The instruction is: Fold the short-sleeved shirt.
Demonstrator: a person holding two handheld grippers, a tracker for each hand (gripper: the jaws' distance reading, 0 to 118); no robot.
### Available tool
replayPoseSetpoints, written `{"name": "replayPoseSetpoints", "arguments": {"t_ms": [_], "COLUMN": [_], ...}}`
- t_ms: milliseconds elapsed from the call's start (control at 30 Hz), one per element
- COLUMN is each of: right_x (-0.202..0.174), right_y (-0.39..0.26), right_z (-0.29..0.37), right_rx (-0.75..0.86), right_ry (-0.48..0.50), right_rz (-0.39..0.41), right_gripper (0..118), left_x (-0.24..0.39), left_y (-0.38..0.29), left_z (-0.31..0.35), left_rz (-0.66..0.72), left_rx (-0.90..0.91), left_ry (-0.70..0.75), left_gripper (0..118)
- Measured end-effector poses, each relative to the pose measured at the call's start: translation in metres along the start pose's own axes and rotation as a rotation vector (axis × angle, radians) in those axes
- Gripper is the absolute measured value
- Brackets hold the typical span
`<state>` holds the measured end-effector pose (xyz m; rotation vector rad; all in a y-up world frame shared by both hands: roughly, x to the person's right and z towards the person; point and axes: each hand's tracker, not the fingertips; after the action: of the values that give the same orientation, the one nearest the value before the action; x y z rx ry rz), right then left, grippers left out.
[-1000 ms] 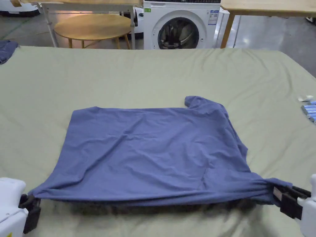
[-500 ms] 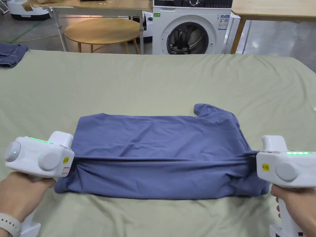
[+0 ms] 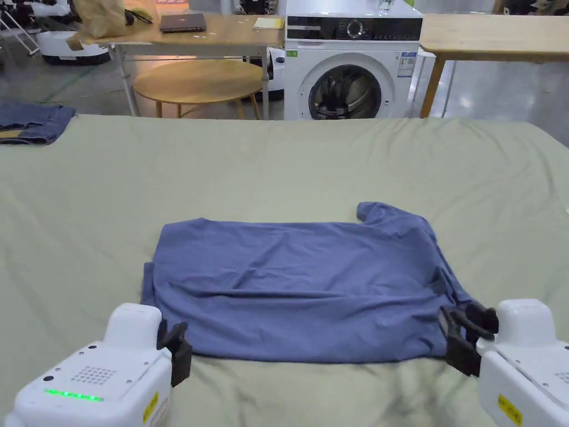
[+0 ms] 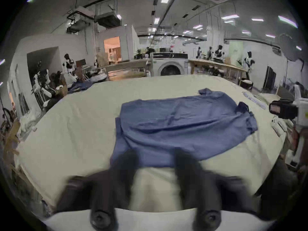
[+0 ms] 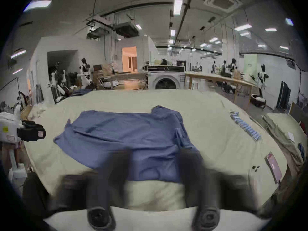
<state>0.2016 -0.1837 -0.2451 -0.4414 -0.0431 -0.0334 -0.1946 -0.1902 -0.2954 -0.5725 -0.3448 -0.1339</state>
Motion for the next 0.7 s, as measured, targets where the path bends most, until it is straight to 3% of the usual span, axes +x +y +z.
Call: {"name": "replayPoseSetpoints", "arguments": {"t_ms": [33, 133, 300, 333, 367, 400, 433, 567, 600, 633, 700], "right_x": [-0.004, 0.009, 0.026, 0.025, 0.027, 0.028, 0.03, 0.035, 0.036, 0.04, 0.048], "right_y": [-0.004, -0.005, -0.013, -0.014, -0.015, -0.015, -0.015, -0.015, -0.016, -0.016, -0.016], "right_z": [0.002, 0.004, 0.0, -0.001, -0.003, -0.005, -0.009, -0.022, -0.025, -0.029, -0.038], "right_rx": [-0.015, -0.062, -0.083, -0.092, -0.099, -0.102, -0.107, -0.139, -0.147, -0.155, -0.178], "right_ry": [-0.037, 0.026, -0.018, -0.023, -0.031, -0.036, -0.042, -0.08, -0.088, -0.095, -0.122], "right_rz": [0.008, -0.042, -0.049, -0.055, -0.055, -0.053, -0.05, -0.021, -0.017, -0.017, -0.014], "right_gripper": [0, 0, 0, 0, 0, 0, 0, 0, 0, 0, 0], "left_x": [0.0, -0.021, -0.064, -0.071, -0.075, -0.08, -0.086, -0.095, -0.098, -0.099, -0.104], "left_y": [-0.009, -0.024, -0.028, -0.026, -0.022, -0.02, -0.018, -0.009, -0.008, -0.007, -0.002], "left_z": [0.0, -0.001, -0.015, -0.022, -0.03, -0.041, -0.057, -0.098, -0.107, -0.114, -0.128], "left_rz": [0.008, 0.08, 0.191, 0.196, 0.204, 0.204, 0.192, 0.14, 0.143, 0.146, 0.152], "left_rx": [-0.015, -0.07, -0.1, -0.101, -0.122, -0.166, -0.227, -0.262, -0.276, -0.274, -0.306], "left_ry": [0.022, 0.016, 0.067, 0.076, 0.082, 0.075, 0.07, 0.114, 0.114, 0.117, 0.129], "left_gripper": [0, 0, 0, 13, 50, 103, 118, 114, 107, 97, 63]}}
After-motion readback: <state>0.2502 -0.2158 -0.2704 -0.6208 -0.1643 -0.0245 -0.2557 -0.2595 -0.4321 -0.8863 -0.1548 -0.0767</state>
